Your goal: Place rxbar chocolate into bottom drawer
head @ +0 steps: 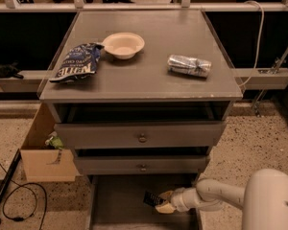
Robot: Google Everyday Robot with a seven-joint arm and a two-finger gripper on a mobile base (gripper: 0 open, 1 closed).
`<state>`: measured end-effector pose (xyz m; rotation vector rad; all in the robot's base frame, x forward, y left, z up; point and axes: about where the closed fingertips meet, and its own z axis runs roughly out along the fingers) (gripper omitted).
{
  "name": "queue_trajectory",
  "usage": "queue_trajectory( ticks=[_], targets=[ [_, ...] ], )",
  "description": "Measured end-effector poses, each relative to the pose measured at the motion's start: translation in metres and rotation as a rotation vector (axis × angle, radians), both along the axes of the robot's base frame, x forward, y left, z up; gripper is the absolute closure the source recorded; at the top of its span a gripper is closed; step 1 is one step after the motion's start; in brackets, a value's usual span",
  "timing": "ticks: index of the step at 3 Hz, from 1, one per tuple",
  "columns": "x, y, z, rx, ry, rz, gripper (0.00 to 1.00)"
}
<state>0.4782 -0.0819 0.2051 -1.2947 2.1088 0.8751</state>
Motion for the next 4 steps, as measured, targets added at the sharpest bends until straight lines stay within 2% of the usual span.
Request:
queue_trajectory(
  ticks=[1,2,4],
  targets=[
    [0.009,-0.001,-0.004,-0.001,-0.004,0.0,1.0],
    [0.019,0.002,-0.015,-0.032,0.011,-0.006,1.0],
    [0.018,0.006,-0.032,-0.104,0.047,-0.015,1.0]
  ],
)
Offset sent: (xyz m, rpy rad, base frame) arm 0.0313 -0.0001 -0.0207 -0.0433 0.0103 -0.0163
